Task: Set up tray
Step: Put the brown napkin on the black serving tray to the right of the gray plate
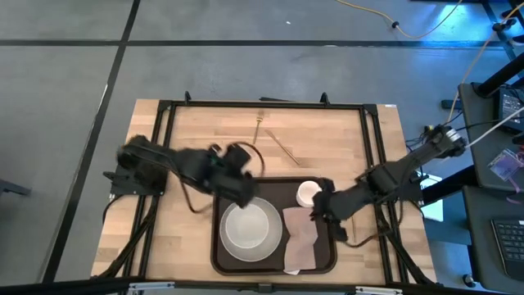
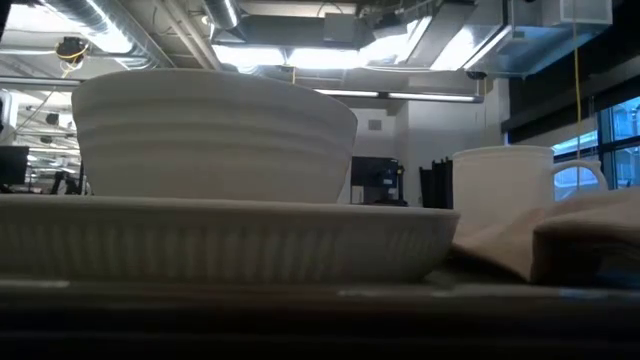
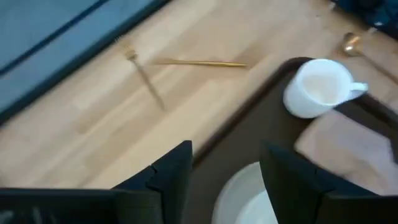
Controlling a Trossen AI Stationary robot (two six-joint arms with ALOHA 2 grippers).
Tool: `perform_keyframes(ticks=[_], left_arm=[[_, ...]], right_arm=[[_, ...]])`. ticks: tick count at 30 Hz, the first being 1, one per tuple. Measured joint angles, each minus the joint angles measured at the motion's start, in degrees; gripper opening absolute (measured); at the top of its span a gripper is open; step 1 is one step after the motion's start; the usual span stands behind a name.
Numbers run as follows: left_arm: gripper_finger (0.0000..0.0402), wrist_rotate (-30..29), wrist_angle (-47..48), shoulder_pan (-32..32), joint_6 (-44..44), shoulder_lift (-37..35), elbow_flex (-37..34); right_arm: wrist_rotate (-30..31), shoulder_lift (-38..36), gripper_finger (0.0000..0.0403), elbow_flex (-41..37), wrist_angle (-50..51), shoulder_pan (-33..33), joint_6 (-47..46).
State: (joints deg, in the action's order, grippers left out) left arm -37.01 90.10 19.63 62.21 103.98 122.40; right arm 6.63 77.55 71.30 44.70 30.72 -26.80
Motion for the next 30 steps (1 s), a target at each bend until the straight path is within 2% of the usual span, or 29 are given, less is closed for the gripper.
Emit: perform_keyframes(ticks=[3, 9, 13, 18, 22, 26, 30], left_arm=[[0.0166, -1.1, -0.2, -1.3, -1.0, -7.6, -6.5], [0.0139, -2.3, -5.2, -2.5, -0.4, -22.4, -24.3], [0.0126, -2.2, -13.3, -1.7, 2.1, -32.4, -39.0], [0.0114, -0.8, -26.0, 0.0, 2.6, -41.3, -55.2], [0.0108, 2.0, -33.2, 0.2, 2.6, -45.1, -63.9], [0.0104, 3.7, -36.8, 0.0, 2.6, -46.6, -68.7], [0.0104, 3.7, -38.0, 0.0, 2.6, -47.0, -70.0]], right_arm=[[0.2, 4.8, 0.0007, 3.1, 2.6, 0.0, -1.3], [-1.2, 14.1, 0.0015, 6.3, 6.2, 0.2, -6.1], [-5.2, 19.1, 0.0007, 6.3, 9.1, 0.2, -12.2], [-10.1, 23.5, 0.0007, 6.3, 6.3, 0.2, -14.8], [-11.3, 25.5, 0.0046, 6.3, 5.8, -1.4, -25.1], [-11.4, 27.0, 0.0121, 6.3, 5.7, -3.2, -34.4], [-11.7, 28.4, 0.0201, 6.3, 6.2, -3.7, -37.5]])
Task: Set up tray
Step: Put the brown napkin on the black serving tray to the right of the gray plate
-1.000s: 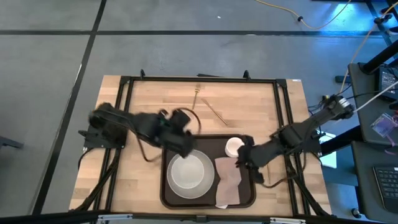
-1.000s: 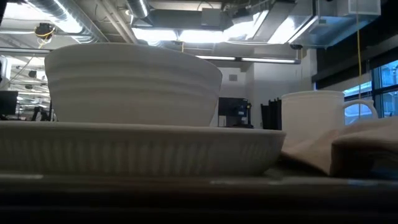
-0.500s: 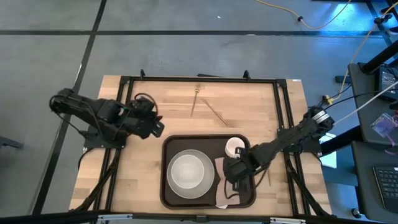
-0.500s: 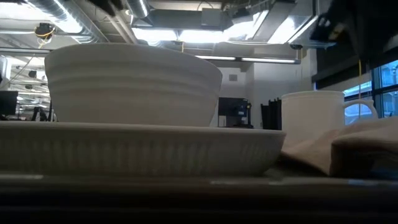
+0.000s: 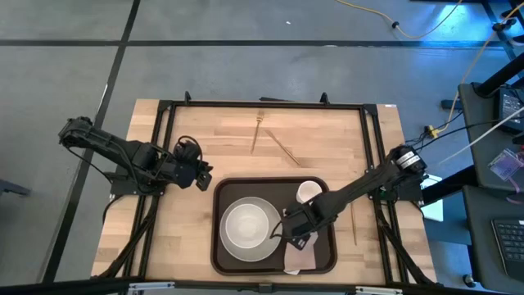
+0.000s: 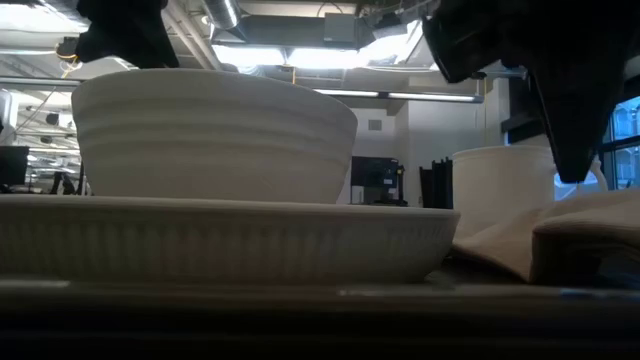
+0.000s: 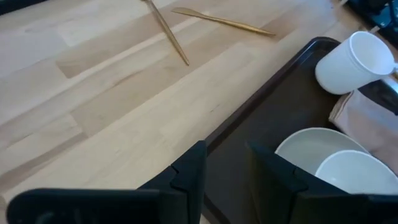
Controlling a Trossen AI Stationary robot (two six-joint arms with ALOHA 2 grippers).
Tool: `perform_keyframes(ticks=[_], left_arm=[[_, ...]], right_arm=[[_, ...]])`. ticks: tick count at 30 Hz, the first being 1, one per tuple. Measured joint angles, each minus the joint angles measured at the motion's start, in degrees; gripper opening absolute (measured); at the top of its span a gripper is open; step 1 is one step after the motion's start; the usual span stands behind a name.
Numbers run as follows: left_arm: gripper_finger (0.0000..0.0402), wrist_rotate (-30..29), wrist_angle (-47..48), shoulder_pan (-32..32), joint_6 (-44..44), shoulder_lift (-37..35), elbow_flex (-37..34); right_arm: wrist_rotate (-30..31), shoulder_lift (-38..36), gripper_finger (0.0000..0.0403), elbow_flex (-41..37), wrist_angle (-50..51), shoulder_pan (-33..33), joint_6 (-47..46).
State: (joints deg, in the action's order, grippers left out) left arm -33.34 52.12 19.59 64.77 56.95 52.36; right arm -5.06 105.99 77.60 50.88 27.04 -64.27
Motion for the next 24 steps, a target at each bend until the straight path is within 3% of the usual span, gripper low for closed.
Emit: perform_keyframes(ticks=[3, 7, 15, 24], left_arm=[[0.0103, 0.0, -0.2, -0.2, -1.1, 0.0, 0.0], [0.0102, 0.0, -1.0, -0.2, -2.1, 0.0, 0.0], [0.0098, 0.3, -1.1, -0.2, -2.0, 0.0, 0.0], [0.0096, 1.7, -1.1, -0.2, -1.0, 0.1, 0.0]], right_arm=[[0.0, 0.9, 0.0241, 0.0, -0.4, 0.0, -0.1], [3.1, 2.2, 0.0265, 0.0, -0.5, 0.2, -3.7], [6.4, 6.8, 0.0264, 0.0, -0.5, 0.2, -6.4], [16.4, 8.1, 0.0263, 0.0, -0.5, 0.0, -14.6]])
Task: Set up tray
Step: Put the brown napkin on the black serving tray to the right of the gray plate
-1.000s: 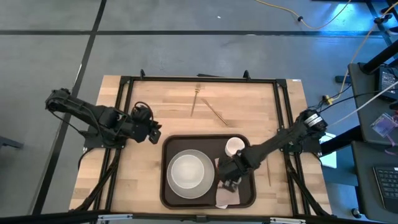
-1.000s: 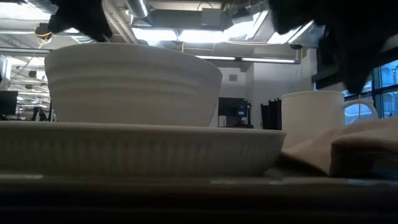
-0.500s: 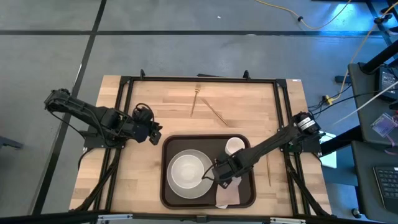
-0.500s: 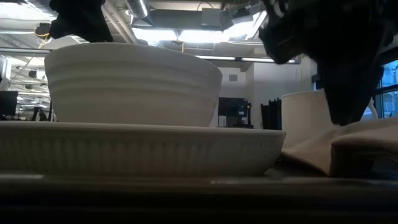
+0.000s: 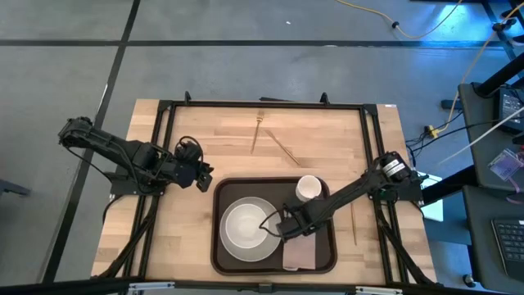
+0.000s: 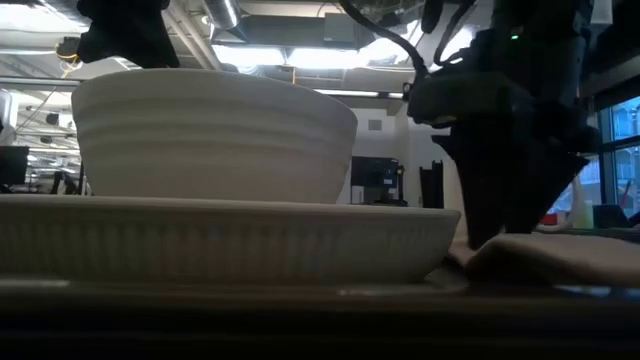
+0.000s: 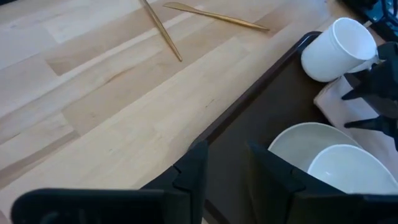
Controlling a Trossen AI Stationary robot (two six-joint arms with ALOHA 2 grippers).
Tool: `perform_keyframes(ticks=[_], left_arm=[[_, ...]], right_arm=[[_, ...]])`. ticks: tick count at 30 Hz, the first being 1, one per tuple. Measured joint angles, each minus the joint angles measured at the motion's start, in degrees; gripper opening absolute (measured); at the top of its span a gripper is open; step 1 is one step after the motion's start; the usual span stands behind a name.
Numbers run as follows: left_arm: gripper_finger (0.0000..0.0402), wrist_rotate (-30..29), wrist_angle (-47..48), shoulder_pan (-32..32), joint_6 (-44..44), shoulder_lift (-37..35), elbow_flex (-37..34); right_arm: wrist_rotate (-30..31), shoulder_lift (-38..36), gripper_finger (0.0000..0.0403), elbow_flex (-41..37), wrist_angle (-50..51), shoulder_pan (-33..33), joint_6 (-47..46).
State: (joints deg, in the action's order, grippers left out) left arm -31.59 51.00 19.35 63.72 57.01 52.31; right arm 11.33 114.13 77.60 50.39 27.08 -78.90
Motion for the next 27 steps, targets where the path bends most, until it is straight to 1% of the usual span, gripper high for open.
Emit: perform_keyframes(ticks=[2, 7, 10, 13, 18, 23, 27], left_arm=[[0.0094, 0.0, 0.0, 0.0, 0.0, 0.0, 0.0], [0.0093, 0.0, 0.0, 0.0, 0.0, 0.0, 0.0], [0.0093, 0.0, 0.0, 0.0, 0.0, 0.0, 0.0], [0.009, -0.3, 0.0, 0.0, 0.0, 0.0, 0.0], [0.0091, -0.3, 0.0, 0.0, 0.0, 0.0, 0.0], [0.0088, -0.3, 0.0, 0.0, 0.0, 0.0, 0.0], [0.0086, -0.3, 0.1, 0.0, 0.0, 0.0, 0.0]], right_arm=[[0.6, 0.0, 0.0263, 0.0, 0.0, 0.0, 1.5], [0.6, -0.2, 0.0263, 0.0, 0.0, 0.1, 2.0], [-1.2, -0.4, 0.0263, 0.0, 0.1, 0.1, 3.0], [-1.3, -0.4, 0.0263, 0.0, 0.1, 0.4, 4.4], [-0.6, -0.7, 0.0263, 0.0, -0.9, 0.5, 8.8], [-2.6, -0.7, 0.0263, 0.0, -0.8, 0.5, 12.4], [-2.8, -0.7, 0.0263, 0.5, 0.0, 0.6, 14.3]])
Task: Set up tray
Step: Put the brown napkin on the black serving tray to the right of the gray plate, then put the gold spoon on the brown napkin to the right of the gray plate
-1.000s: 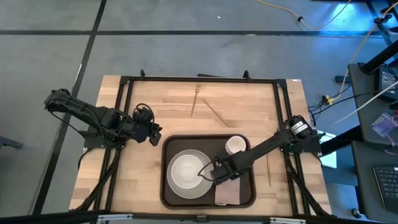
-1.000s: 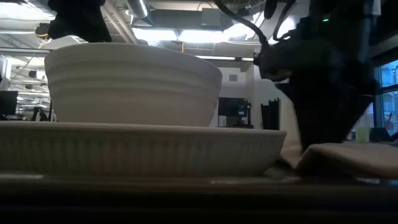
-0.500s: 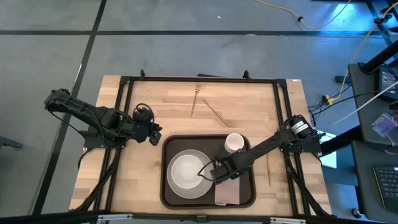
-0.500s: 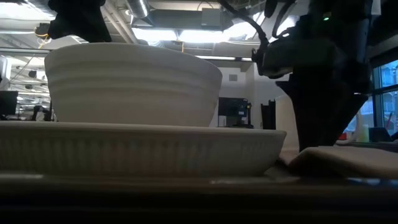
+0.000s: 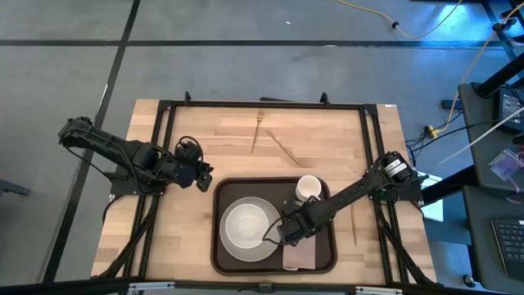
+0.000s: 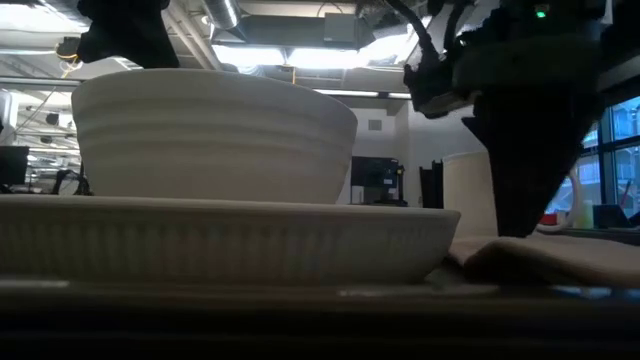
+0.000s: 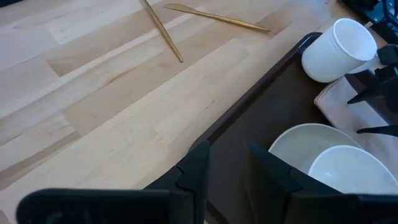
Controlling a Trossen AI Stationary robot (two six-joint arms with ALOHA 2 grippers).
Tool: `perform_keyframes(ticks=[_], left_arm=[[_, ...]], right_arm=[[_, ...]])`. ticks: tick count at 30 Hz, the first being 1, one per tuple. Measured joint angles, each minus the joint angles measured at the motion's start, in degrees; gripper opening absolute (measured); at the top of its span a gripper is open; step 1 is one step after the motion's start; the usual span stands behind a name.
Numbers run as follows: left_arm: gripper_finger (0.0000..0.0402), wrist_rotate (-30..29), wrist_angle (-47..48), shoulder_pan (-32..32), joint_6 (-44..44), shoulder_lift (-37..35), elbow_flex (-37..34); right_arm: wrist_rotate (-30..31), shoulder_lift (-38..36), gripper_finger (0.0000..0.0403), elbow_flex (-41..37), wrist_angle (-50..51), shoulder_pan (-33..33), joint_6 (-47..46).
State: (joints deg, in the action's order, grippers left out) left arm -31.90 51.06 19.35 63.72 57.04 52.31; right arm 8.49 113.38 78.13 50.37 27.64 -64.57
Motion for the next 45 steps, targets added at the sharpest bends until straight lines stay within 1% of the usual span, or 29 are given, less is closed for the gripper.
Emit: perform_keyframes(ticks=[4, 8, 10, 13, 16, 20, 23, 27, 29, 33, 37, 41, 45], left_arm=[[0.0088, 0.0, 0.0, 0.0, 0.0, 0.0, 0.0], [0.0087, -0.1, 0.1, 0.0, 0.0, 0.0, 0.0], [0.0086, -0.1, 0.1, 0.0, 0.0, 0.0, 0.0], [0.0084, -0.1, 0.1, 0.0, 0.0, 0.0, 0.0], [0.0082, -0.2, 0.1, 0.0, 0.0, 0.1, 0.0], [0.0082, -0.2, 0.0, 0.0, 0.1, 0.6, 0.0], [0.0083, -0.1, 0.0, 0.0, 0.2, 0.8, 0.0], [0.0082, -0.1, -0.1, 0.0, 0.2, 1.3, 0.0], [0.0081, 0.0, 0.0, 0.0, 0.2, 1.6, 0.0], [0.0079, -0.1, -0.1, 0.0, 0.2, 2.1, 0.0], [0.008, 0.0, -0.1, 0.0, 0.8, 2.4, 0.0], [0.0077, 0.0, -0.1, 0.0, 1.0, 2.3, 0.0], [0.0075, 0.0, -0.1, 0.0, 1.6, 2.1, 0.0]], right_arm=[[0.5, -0.2, 0.0263, 3.6, 4.1, 0.0, 0.6], [4.9, -0.2, 0.0263, 8.9, 15.2, 0.8, 0.3], [6.2, -0.3, 0.0263, 10.9, 21.0, 1.2, 0.3], [4.8, -0.9, 0.0263, 12.1, 26.1, 1.3, 0.4], [2.7, -1.2, 0.0263, 11.5, 27.3, 1.3, 0.3], [2.7, -1.2, 0.0263, 8.8, 28.1, 1.5, -1.2], [2.8, -1.1, 0.0263, 7.2, 31.3, 1.8, -2.9], [2.9, -1.1, 0.0263, 5.9, 31.6, 1.8, -4.0], [3.8, -1.1, 0.0263, 5.9, 31.5, 1.8, -3.9], [8.0, -1.1, 0.0263, 5.9, 34.2, 1.8, -3.9], [8.0, -1.1, 0.0263, 6.1, 38.9, 1.8, -3.9], [6.0, -4.0, 0.0263, 7.7, 38.7, 1.9, -4.1], [5.1, -10.5, 0.0263, 8.5, 36.8, 2.0, -7.1]])
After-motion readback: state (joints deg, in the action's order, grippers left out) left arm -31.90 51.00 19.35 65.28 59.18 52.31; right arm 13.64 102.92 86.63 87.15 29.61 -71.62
